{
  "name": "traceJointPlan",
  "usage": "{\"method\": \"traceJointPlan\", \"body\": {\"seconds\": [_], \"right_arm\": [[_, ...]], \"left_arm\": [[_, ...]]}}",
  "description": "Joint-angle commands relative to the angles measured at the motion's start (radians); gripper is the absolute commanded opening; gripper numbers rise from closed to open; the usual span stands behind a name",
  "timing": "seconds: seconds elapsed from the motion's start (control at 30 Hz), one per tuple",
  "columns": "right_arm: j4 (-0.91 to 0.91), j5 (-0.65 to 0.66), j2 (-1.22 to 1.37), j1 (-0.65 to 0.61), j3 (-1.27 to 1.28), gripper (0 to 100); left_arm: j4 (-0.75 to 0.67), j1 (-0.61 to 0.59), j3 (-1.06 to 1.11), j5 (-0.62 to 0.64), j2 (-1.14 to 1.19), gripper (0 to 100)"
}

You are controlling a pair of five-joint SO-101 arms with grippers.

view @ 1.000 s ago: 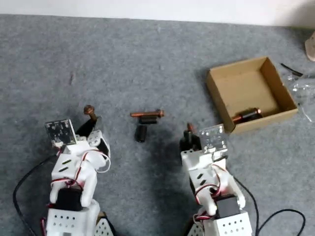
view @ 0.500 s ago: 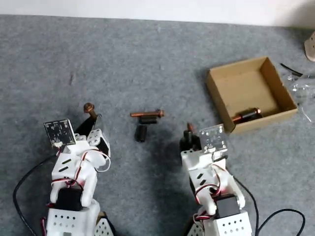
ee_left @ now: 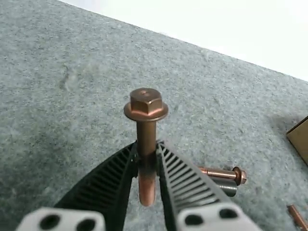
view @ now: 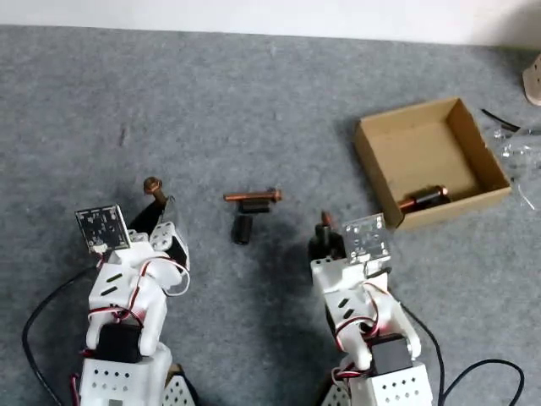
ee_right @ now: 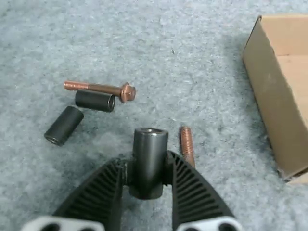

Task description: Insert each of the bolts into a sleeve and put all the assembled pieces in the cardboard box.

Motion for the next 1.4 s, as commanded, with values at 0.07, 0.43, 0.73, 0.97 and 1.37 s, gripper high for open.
{"method": "traceJointPlan", "body": {"seconds": [0.07, 0.43, 0.73, 0.97, 1.37], "right_arm": [[-0.262, 0.009, -0.013, -0.084, 0.119, 0.6], [-0.404, 0.011, -0.002, -0.364, 0.120, 0.6], [-0.343, 0.011, -0.012, -0.417, 0.120, 0.6], [-0.343, 0.218, -0.012, -0.504, 0.120, 0.5], [-0.344, 0.267, -0.012, -0.489, 0.120, 0.5]], "left_arm": [[-0.032, 0.018, 0.021, -0.005, -0.008, 0], [-0.032, 0.016, 0.010, -0.005, -0.010, 0], [-0.313, 0.062, -0.045, -0.003, -0.008, 0], [-0.315, 0.231, -0.196, -0.002, -0.007, 0], [0.106, 0.321, -0.458, 0.104, -0.008, 0]]}}
